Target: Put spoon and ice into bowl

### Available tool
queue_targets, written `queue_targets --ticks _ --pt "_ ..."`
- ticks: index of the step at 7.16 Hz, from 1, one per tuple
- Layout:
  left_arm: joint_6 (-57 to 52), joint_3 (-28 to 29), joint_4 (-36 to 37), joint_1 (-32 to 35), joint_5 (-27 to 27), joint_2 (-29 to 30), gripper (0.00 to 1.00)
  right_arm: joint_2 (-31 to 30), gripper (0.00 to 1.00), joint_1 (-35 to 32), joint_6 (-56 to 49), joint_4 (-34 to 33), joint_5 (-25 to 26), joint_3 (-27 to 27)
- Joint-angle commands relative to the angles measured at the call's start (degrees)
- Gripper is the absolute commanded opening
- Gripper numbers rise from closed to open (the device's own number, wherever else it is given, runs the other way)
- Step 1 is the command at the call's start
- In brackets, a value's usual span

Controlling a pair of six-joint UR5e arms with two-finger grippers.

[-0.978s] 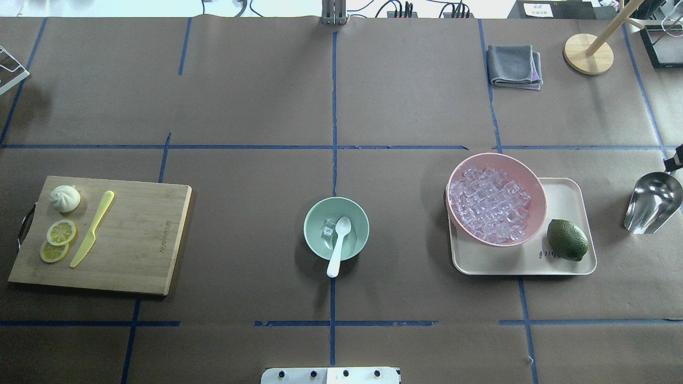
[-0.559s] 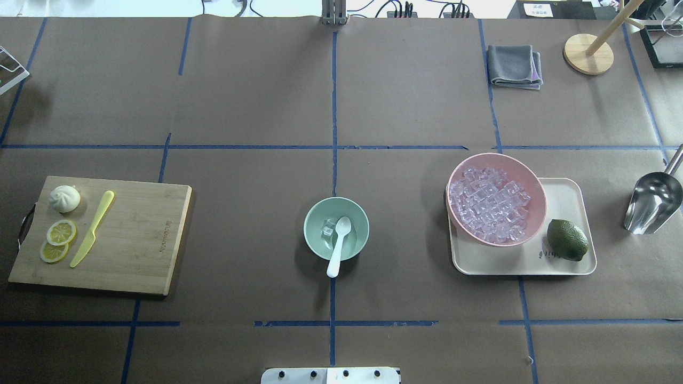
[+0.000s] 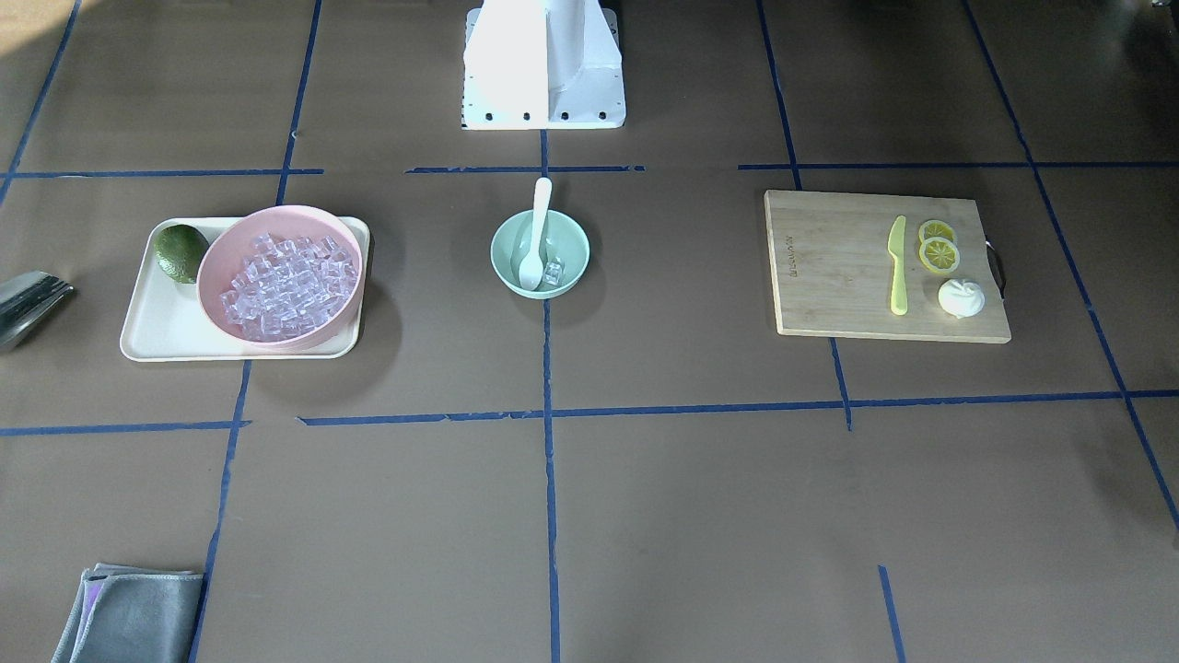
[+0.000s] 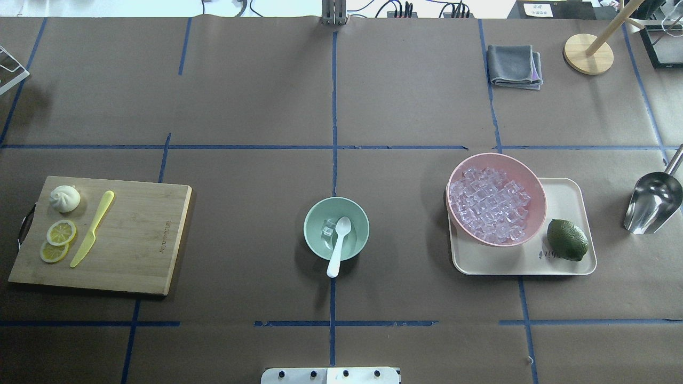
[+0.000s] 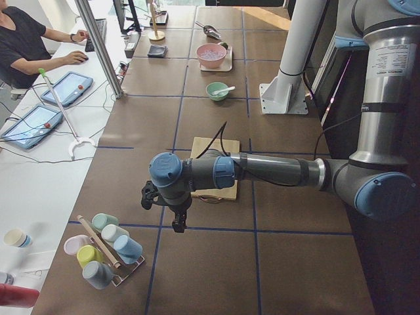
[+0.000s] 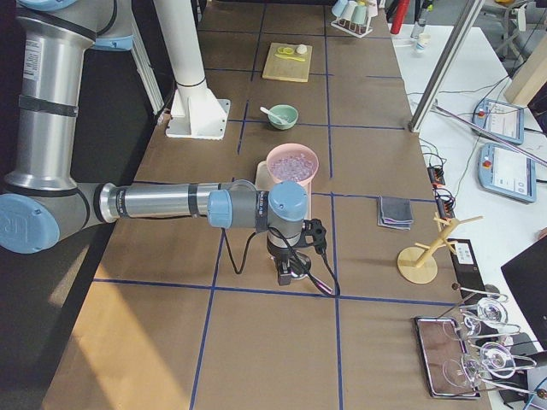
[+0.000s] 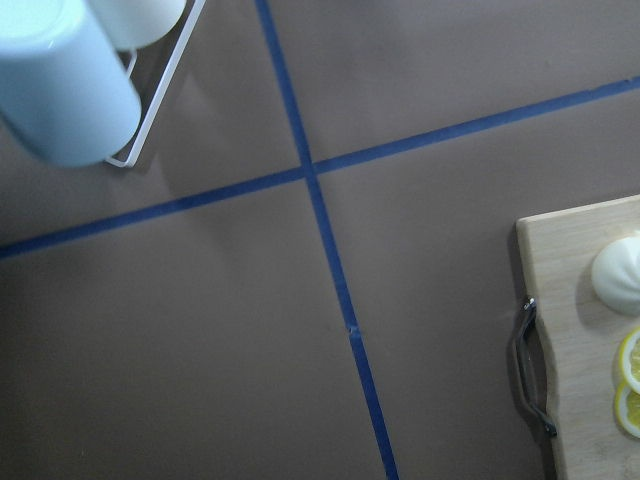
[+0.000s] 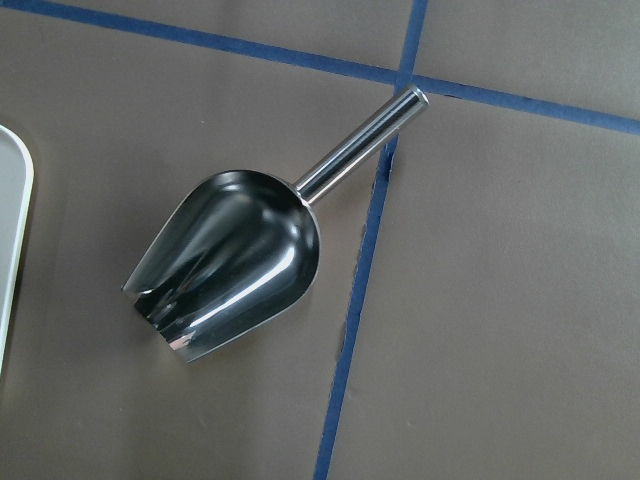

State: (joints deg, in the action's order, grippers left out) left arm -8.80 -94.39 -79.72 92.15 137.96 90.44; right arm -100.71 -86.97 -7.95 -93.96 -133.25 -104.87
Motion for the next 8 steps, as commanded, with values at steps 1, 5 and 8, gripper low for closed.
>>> queue_targets --ticks 1,5,8 --pt "-0.34 -1.23 -5.31 0.05 0.29 -2.88 1.00 1.38 0.99 -0.83 0.22 -0.25 -0.25 0.63" --pt "0.36 1.12 -17.57 -0.22 1.78 -8.18 1.00 5.17 0.99 0.31 1.88 -0.08 -0.17 2.47" --pt "-0.08 -1.04 -17.23 -0.39 1.43 -8.62 1.00 5.09 0.99 0.40 1.80 0.18 -0.52 2.74"
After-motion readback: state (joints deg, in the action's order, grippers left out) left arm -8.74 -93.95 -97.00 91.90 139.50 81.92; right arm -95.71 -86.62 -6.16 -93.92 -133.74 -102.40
